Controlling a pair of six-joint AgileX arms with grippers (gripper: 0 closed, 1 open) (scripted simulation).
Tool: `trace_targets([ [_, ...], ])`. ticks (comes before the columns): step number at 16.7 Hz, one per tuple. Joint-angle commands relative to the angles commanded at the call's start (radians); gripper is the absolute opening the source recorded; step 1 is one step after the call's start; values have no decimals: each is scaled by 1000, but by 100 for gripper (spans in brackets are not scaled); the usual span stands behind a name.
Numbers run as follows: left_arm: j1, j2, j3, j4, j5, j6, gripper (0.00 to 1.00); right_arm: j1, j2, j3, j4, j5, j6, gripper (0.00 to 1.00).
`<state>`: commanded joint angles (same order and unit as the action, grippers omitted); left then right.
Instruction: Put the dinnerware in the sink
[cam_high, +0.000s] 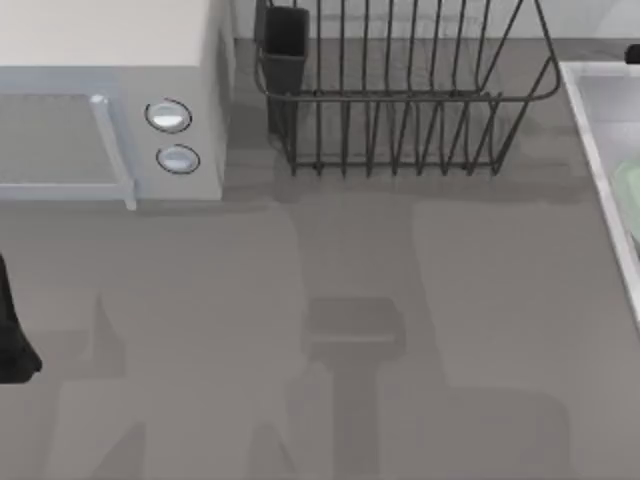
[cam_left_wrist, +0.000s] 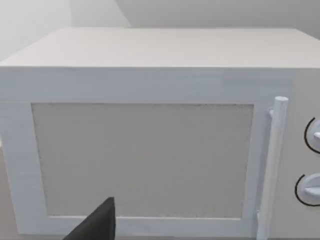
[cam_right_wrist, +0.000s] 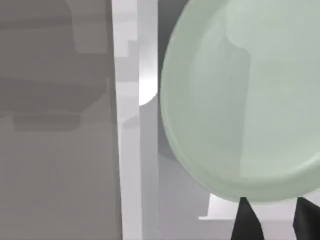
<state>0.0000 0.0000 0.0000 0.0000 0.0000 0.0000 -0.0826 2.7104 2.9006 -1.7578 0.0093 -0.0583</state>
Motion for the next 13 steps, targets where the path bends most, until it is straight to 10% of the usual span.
trace_targets([
  [7,0,0,0,0,0,0,100,0,0,0,0,0,0,98],
  [13,0,0,0,0,0,0,100,0,0,0,0,0,0,100],
])
